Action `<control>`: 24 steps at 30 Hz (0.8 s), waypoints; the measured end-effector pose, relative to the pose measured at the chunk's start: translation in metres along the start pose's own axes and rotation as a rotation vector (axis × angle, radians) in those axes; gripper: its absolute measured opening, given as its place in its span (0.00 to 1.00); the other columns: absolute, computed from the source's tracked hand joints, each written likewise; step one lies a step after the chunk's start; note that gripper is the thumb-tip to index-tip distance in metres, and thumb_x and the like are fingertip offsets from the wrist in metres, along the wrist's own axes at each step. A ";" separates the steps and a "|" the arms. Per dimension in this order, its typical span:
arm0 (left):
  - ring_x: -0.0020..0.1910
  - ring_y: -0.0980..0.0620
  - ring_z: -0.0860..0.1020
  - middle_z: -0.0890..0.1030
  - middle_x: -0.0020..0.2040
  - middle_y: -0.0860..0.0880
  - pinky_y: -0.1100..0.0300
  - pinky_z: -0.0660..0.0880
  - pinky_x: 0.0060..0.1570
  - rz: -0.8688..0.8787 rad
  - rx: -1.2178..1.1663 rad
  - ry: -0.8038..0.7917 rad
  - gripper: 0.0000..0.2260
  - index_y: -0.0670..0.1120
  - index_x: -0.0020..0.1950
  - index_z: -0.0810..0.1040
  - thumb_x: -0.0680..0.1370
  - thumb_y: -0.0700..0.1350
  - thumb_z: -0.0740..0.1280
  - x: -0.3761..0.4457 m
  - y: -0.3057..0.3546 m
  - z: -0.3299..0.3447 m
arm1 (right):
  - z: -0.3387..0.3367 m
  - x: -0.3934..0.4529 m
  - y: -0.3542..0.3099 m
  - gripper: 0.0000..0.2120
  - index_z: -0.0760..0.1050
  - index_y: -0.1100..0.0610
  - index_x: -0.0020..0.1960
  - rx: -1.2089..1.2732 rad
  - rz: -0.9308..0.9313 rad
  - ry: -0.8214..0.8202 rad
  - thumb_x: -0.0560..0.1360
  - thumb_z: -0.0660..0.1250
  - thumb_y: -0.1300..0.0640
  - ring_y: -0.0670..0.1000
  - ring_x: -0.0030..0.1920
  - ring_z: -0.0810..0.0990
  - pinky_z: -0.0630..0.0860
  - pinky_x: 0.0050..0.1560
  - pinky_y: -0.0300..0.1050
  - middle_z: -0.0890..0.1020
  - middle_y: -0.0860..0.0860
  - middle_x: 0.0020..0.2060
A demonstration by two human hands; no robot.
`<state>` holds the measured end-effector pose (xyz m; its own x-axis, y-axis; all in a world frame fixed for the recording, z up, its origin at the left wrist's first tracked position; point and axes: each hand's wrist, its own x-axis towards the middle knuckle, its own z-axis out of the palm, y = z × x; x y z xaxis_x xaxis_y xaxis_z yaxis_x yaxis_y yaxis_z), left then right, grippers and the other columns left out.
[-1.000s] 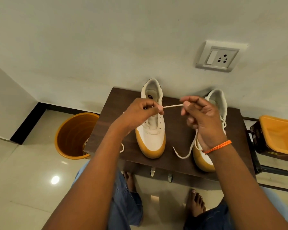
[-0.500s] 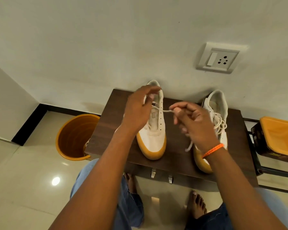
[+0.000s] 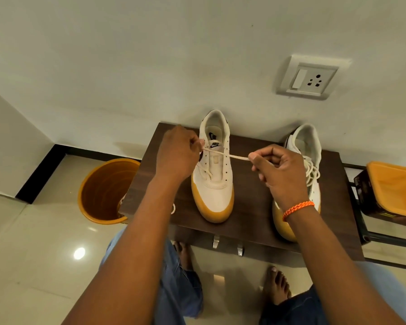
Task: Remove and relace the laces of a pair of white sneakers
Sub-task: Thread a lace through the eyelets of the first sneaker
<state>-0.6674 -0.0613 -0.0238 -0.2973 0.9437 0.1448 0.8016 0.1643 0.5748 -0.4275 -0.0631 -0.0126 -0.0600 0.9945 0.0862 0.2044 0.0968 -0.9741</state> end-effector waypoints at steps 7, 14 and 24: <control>0.52 0.56 0.82 0.85 0.51 0.54 0.56 0.80 0.56 0.204 -0.420 -0.479 0.10 0.51 0.60 0.85 0.86 0.44 0.64 -0.017 0.040 0.012 | 0.022 -0.008 0.005 0.06 0.84 0.60 0.55 -0.017 -0.002 -0.121 0.82 0.68 0.63 0.53 0.40 0.88 0.85 0.42 0.49 0.88 0.54 0.41; 0.55 0.56 0.83 0.87 0.48 0.57 0.48 0.79 0.63 0.022 -0.499 -0.467 0.02 0.55 0.48 0.89 0.78 0.47 0.77 -0.010 0.026 0.010 | 0.022 -0.009 0.007 0.03 0.85 0.59 0.49 -0.103 0.004 -0.041 0.79 0.73 0.62 0.51 0.37 0.88 0.86 0.42 0.48 0.87 0.52 0.38; 0.53 0.56 0.82 0.88 0.46 0.56 0.51 0.81 0.61 -0.089 -0.430 -0.483 0.03 0.54 0.47 0.91 0.75 0.47 0.80 -0.013 0.025 0.009 | 0.034 -0.015 0.013 0.05 0.83 0.59 0.53 -0.124 0.101 -0.084 0.81 0.68 0.64 0.49 0.39 0.88 0.86 0.43 0.46 0.87 0.53 0.40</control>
<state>-0.6390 -0.0668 -0.0189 -0.0064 0.9710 -0.2389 0.4758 0.2131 0.8534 -0.4569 -0.0785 -0.0340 -0.1138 0.9929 -0.0339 0.3318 0.0058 -0.9433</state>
